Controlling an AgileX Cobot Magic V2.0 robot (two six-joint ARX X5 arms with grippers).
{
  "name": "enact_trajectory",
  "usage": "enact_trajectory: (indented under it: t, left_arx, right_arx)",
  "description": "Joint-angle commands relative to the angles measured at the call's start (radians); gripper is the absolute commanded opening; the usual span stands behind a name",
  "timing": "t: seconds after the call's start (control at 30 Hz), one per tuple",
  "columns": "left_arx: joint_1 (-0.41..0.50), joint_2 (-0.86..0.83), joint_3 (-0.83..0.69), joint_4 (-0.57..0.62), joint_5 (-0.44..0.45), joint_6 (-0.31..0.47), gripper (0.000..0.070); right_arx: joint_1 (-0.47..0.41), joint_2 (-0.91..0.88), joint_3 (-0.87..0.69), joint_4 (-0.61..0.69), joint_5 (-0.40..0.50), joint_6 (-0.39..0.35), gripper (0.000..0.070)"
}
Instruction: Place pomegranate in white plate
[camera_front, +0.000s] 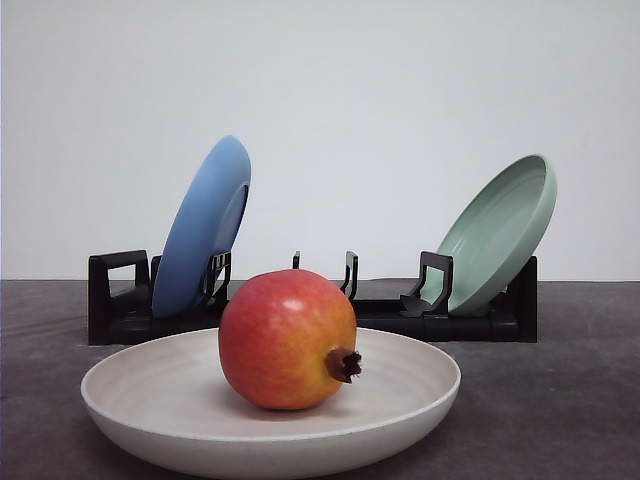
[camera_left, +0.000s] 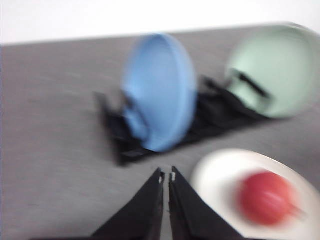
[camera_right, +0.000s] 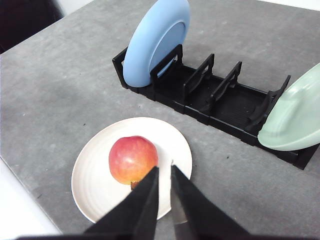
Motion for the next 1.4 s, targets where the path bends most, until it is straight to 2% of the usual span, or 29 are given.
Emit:
enact_trajectory:
  t: [0.0, 0.13, 0.27, 0.4, 0.5, 0.67, 0.93, 1.37]
  left_arx:
    - [0.116, -0.048, -0.068, 0.113, 0.043, 0.118, 0.0000]
    - [0.343, -0.175, -0.256, 0.287, 0.199, 0.181, 0.0000]
    - [0.521, -0.273, -0.412, 0.346, 0.315, 0.203, 0.0000]
    - [0.643, -0.332, -0.517, 0.361, 0.403, 0.210, 0.0000]
    - [0.700, -0.345, -0.561, 0.362, 0.432, 0.236, 0.0000]
    - [0.730, -0.345, -0.607, 0.381, 0.433, 0.275, 0.0000]
    - [0.730, -0.345, -0.664, 0.488, 0.446, 0.274, 0.0000]
    - [0.730, -0.345, -0.665, 0.492, 0.438, 0.260, 0.0000]
  right_arx:
    - [0.007, 0.003, 0.010, 0.011, 0.001, 0.006, 0.0037]
    - [0.007, 0.003, 0.010, 0.011, 0.001, 0.006, 0.0037]
    - [0.007, 0.003, 0.010, 0.011, 0.001, 0.006, 0.0037]
    - [0.007, 0.003, 0.010, 0.011, 0.001, 0.006, 0.0037]
    - [0.007, 0.003, 0.010, 0.011, 0.001, 0.006, 0.0037]
    - [0.007, 0.003, 0.010, 0.011, 0.001, 0.006, 0.0037]
    - [0.007, 0.003, 0.010, 0.011, 0.001, 0.006, 0.0037]
    - [0.007, 0.003, 0.010, 0.011, 0.001, 0.006, 0.0037]
